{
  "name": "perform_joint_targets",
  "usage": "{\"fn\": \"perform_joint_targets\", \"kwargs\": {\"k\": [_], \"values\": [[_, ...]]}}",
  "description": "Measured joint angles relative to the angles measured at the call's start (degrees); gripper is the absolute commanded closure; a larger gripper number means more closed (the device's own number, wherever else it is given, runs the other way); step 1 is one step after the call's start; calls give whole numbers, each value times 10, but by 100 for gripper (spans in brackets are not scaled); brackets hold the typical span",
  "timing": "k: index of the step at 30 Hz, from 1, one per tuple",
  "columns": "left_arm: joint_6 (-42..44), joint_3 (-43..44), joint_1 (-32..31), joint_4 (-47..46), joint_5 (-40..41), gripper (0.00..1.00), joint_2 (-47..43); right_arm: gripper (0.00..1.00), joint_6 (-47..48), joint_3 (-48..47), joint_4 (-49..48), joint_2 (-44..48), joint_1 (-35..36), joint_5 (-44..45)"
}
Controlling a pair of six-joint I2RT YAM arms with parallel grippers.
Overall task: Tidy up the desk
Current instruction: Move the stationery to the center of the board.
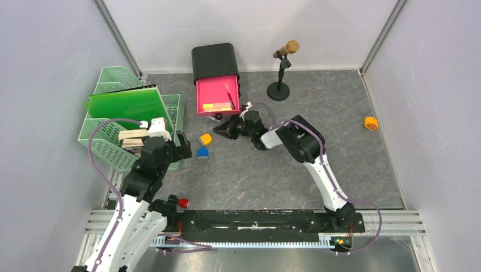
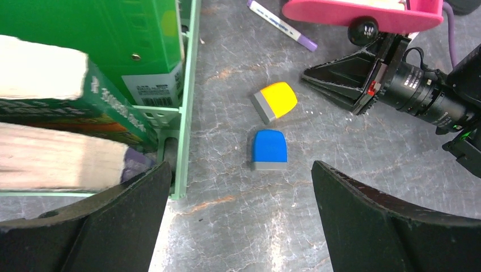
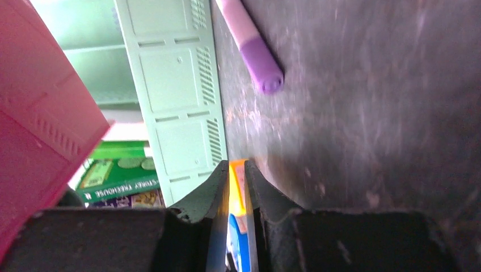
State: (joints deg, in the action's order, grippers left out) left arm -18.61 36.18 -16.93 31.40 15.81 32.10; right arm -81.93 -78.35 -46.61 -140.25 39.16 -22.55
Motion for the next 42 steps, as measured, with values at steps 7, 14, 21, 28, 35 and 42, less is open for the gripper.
{"fn": "perform_joint_targets", "kwargs": {"k": [7,14,21,28,35,42], "values": [[0,26,0,1,-78,0,98,80,30,88,4,54,4,-20],[-16,32,0,-38,-145,1,178,79,56,174,5,107,-19,-36],[-52,28,0,-114,-160,4,232,79,57,174,9,109,-31,-48],[-70,29,0,-149,-154,5,313,80,47,104,39,82,-35,-46],[-70,36,1,-161,-144,6,344,80,21,31,57,71,-43,-38],[-70,42,2,-169,-132,5,349,79,4,-20,86,68,-52,-31]]}}
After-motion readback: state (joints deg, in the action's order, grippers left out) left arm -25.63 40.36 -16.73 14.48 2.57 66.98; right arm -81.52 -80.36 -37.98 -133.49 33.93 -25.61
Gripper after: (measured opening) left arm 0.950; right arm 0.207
